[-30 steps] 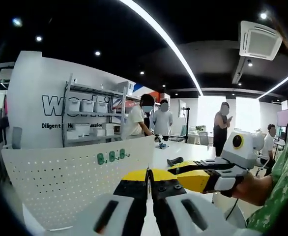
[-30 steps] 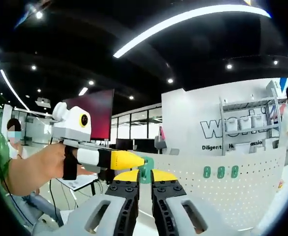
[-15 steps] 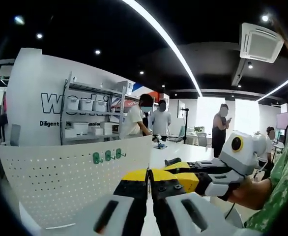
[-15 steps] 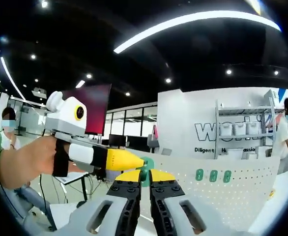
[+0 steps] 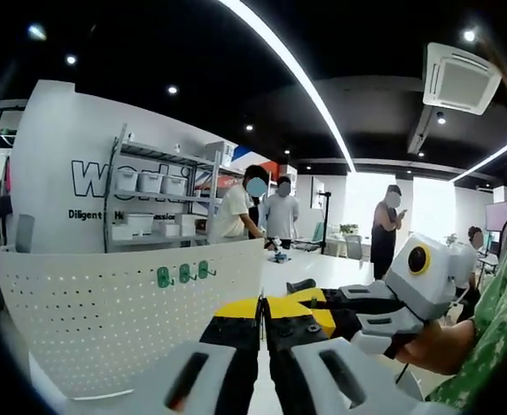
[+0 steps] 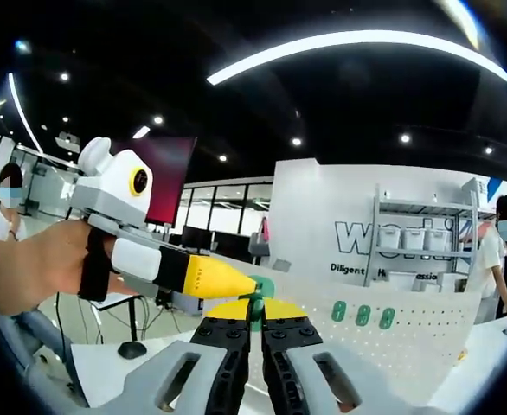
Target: Insert the hook assembly into the mounting plate slot until the hook locks in place.
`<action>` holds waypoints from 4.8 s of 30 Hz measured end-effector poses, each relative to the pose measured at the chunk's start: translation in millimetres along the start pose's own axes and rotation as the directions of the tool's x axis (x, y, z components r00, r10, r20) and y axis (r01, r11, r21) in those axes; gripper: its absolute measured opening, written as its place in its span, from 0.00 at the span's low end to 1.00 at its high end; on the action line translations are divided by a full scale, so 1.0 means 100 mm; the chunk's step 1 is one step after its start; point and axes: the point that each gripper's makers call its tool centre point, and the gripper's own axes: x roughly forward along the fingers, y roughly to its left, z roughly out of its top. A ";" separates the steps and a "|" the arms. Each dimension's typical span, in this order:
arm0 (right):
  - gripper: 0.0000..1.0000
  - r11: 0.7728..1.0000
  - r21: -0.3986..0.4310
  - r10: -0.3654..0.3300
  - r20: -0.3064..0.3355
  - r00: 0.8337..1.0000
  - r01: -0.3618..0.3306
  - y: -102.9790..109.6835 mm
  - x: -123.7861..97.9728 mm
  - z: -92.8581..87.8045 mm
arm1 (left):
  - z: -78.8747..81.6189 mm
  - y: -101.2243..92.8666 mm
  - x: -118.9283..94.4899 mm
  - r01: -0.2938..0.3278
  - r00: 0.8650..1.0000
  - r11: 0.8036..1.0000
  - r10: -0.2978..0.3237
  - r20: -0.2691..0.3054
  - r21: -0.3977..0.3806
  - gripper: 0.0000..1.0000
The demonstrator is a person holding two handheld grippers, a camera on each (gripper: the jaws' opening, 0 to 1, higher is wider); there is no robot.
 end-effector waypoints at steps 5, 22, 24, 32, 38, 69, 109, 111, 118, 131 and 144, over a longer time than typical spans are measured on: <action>0.02 1.000 -0.007 -0.002 0.002 1.000 0.002 0.00 -0.01 0.00 | 0.00 0.00 0.00 -0.001 1.000 1.000 0.001 0.000 -0.003 0.02; 0.01 0.999 0.039 0.007 0.004 1.000 -0.007 -0.02 0.01 -0.01 | 0.00 0.02 0.01 0.008 1.000 1.000 -0.008 0.001 -0.006 0.02; 0.01 0.999 0.041 0.007 0.004 1.000 -0.007 -0.02 0.02 -0.01 | 0.00 0.02 0.02 0.011 1.000 1.000 -0.011 0.000 -0.003 0.02; 0.01 0.999 0.044 0.003 0.001 1.000 -0.003 -0.05 0.03 -0.03 | -0.01 0.01 0.04 0.028 1.000 1.000 -0.028 -0.005 0.013 0.05; 0.01 0.999 0.041 0.000 0.001 1.000 0.000 -0.05 0.03 -0.03 | 0.00 -0.01 0.04 0.046 0.999 0.999 -0.046 -0.004 0.023 0.09; 0.01 0.999 0.032 -0.002 -0.001 1.000 0.002 -0.06 0.01 -0.03 | 0.06 -0.04 -0.05 0.071 0.997 0.995 -0.072 0.011 0.066 0.27; 0.01 0.999 0.031 -0.028 -0.018 0.999 0.029 -0.07 0.06 -0.06 | -0.14 -0.26 -0.32 0.259 0.966 0.956 -0.256 -0.042 0.139 1.00; 0.01 0.999 0.028 -0.031 -0.022 0.999 0.032 -0.08 0.07 -0.07 | -0.14 -0.24 -0.34 0.259 0.966 0.956 -0.255 -0.042 0.137 1.00; 0.01 0.999 0.032 -0.035 -0.036 0.999 0.037 -0.07 0.13 -0.13 | -0.18 -0.16 -0.41 0.253 0.967 0.958 -0.249 -0.047 0.133 1.00; 0.01 0.998 0.038 -0.049 -0.062 0.997 0.051 -0.14 0.45 -0.29 | -0.40 0.16 -0.57 0.180 0.982 0.976 -0.171 -0.080 0.127 1.00; 0.01 0.993 0.057 -0.097 -0.121 0.988 0.104 -0.37 0.76 -0.66 | -0.95 0.49 -0.53 0.140 0.981 0.986 -0.125 -0.150 0.091 0.99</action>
